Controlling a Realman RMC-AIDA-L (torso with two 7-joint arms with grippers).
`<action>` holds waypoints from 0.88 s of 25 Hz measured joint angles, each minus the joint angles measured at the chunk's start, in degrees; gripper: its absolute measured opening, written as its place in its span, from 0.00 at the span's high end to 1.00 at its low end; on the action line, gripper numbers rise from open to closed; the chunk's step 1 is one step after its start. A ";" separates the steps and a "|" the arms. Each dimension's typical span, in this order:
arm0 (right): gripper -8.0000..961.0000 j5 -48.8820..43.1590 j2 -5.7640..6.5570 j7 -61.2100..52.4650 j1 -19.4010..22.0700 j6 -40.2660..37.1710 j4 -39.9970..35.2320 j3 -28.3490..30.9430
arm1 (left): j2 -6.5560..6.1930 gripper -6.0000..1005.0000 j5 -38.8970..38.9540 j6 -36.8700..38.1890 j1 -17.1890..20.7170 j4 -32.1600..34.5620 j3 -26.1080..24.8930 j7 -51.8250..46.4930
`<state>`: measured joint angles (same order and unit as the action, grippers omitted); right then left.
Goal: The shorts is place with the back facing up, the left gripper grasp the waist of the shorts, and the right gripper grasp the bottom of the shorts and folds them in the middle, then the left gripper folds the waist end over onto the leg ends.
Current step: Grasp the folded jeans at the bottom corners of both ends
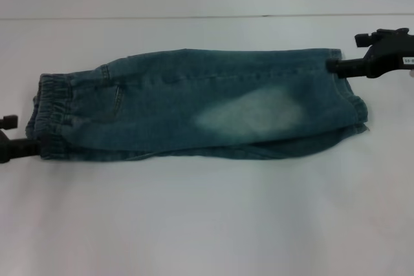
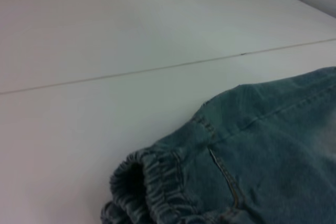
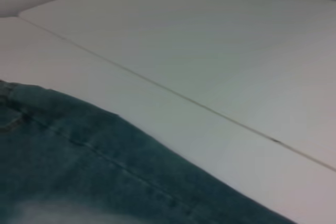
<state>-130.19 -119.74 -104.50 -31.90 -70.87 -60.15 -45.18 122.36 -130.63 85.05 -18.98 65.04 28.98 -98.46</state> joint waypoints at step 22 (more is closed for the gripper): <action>0.02 3.02 -0.15 -0.17 1.78 -5.01 0.59 -0.71 | 1.61 0.11 -1.18 -13.64 1.51 -3.50 6.96 3.20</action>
<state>-127.17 -119.89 -104.67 -30.12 -75.88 -59.56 -45.88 123.97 -131.80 71.41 -17.47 61.55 35.94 -95.26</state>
